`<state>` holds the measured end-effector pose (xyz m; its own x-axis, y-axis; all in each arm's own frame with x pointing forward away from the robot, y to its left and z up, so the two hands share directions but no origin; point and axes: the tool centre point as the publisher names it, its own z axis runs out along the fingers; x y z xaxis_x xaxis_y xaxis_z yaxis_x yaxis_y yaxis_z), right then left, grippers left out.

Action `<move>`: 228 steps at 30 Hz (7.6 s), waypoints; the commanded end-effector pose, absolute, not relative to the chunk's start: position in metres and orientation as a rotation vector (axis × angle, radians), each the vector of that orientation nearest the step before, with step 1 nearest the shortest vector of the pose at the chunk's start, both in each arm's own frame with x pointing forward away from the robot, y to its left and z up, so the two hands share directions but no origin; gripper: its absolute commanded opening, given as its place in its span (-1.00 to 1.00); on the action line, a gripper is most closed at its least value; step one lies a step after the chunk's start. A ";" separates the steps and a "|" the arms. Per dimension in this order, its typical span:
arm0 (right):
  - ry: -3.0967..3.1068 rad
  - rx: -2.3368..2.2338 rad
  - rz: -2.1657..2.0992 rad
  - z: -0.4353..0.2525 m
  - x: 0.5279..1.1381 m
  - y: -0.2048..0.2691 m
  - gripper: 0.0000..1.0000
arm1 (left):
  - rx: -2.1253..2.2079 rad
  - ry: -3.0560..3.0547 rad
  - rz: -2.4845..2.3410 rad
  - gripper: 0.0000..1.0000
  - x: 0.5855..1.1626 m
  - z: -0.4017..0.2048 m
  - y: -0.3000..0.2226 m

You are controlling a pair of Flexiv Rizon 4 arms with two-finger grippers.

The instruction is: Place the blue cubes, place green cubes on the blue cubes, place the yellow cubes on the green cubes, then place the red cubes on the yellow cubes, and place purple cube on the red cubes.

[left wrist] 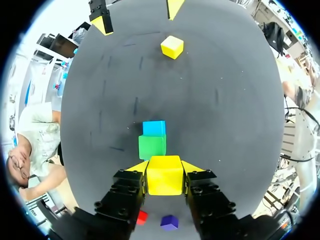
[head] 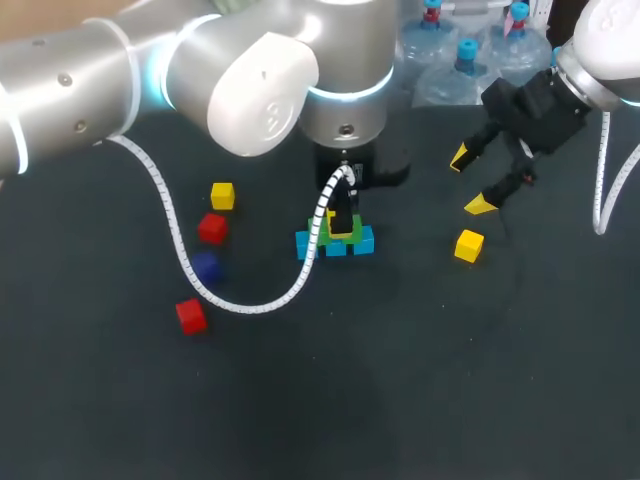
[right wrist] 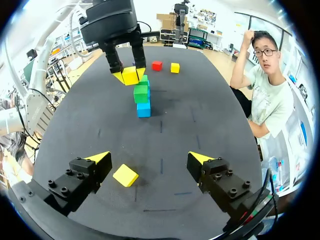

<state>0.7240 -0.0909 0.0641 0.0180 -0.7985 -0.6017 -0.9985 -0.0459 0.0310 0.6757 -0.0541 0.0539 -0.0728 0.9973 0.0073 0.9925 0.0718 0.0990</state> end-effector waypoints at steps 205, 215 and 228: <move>1.831 -1.897 0.665 0.064 0.723 -0.091 1.00 | 1.901 2.184 0.196 1.00 0.647 0.091 0.080; 1.795 -1.897 0.657 0.074 0.723 -0.091 1.00 | 1.867 2.114 0.135 1.00 0.647 0.092 0.077; 1.636 -2.237 0.665 0.064 0.702 -0.068 1.00 | 1.867 2.114 0.135 1.00 0.647 0.092 0.077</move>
